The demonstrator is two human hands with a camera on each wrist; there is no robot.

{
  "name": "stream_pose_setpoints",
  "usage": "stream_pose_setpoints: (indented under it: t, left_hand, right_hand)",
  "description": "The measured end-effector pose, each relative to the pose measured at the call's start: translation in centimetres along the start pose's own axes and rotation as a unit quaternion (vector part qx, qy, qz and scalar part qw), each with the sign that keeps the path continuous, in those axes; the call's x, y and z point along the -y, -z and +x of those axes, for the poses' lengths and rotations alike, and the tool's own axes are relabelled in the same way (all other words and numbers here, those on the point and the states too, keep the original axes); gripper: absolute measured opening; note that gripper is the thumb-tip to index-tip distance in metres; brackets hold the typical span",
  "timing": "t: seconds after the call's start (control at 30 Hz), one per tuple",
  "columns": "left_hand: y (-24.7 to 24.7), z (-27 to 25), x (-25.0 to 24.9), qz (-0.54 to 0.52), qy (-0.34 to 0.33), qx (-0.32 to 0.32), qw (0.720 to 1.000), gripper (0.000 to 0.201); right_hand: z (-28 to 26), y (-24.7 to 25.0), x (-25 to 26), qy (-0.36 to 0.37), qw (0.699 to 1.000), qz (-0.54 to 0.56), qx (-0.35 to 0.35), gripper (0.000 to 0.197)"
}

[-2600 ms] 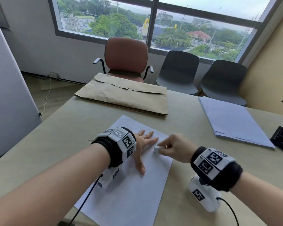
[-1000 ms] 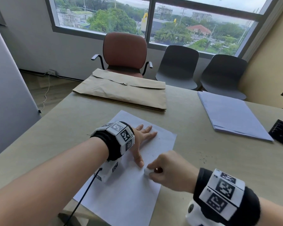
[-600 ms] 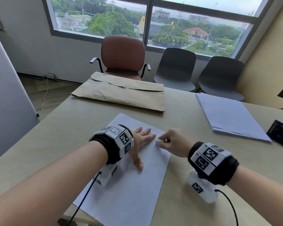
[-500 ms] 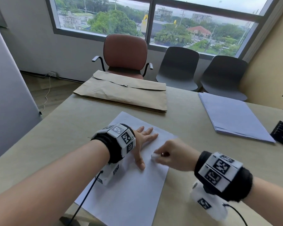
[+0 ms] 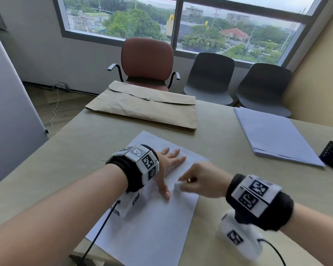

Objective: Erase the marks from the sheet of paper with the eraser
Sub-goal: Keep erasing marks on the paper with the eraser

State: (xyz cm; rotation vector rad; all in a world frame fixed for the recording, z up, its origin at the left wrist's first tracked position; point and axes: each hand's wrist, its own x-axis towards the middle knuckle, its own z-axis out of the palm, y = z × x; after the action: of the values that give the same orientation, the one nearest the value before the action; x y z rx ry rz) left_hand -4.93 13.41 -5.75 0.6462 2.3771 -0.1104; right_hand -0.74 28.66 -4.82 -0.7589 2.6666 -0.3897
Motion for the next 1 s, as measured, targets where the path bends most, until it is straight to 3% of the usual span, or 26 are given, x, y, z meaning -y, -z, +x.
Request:
stream_pose_setpoints:
  t: [0.13, 0.2, 0.3, 0.33, 0.4, 0.5, 0.7, 0.83, 0.9, 1.0]
  left_hand:
    - [0.0, -0.1, -0.1, -0.005, 0.001, -0.005, 1.000, 0.126]
    - [-0.1, 0.0, 0.0, -0.001, 0.002, -0.008, 1.000, 0.126]
    - [-0.1, 0.2, 0.0, 0.002, -0.003, -0.007, 1.000, 0.127]
    - [-0.1, 0.2, 0.1, 0.002, -0.003, -0.005, 1.000, 0.127]
    - [0.0, 0.2, 0.2, -0.001, -0.002, -0.002, 1.000, 0.127]
    - [0.0, 0.1, 0.1, -0.007, 0.000, -0.004, 1.000, 0.127]
    - [-0.1, 0.1, 0.0, 0.007, 0.005, -0.008, 1.000, 0.127]
    - [0.0, -0.3, -0.2, 0.001, 0.009, -0.007, 1.000, 0.124]
    - [0.0, -0.3, -0.2, 0.001, 0.008, -0.010, 1.000, 0.125]
    - [-0.1, 0.0, 0.1, 0.002, 0.000, -0.009, 1.000, 0.127]
  right_hand:
    - [1.5, 0.6, -1.0, -0.047, 0.996, -0.029, -0.073, 0.028]
    - [0.6, -0.3, -0.2, -0.023, 0.998, -0.034, -0.051, 0.026]
    - [-1.1, -1.1, 1.2, 0.027, 0.999, -0.005, 0.017, 0.038]
    - [-1.0, -0.7, 1.0, 0.023, 0.999, -0.005, 0.026, 0.033]
    - [0.2, 0.2, 0.1, -0.002, 1.000, -0.015, -0.009, 0.019]
    - [2.0, 0.7, -1.1, -0.042, 0.996, -0.004, -0.079, 0.018]
    - [0.0, -0.7, 0.7, 0.021, 1.000, -0.009, 0.006, 0.037]
    - [1.5, 0.9, -2.0, -0.051, 0.996, -0.009, -0.073, 0.021]
    - [1.0, 0.3, -2.0, -0.027, 0.997, -0.008, -0.077, 0.023]
    - [-0.9, -1.1, -0.4, 0.052, 0.998, 0.016, -0.023, 0.030]
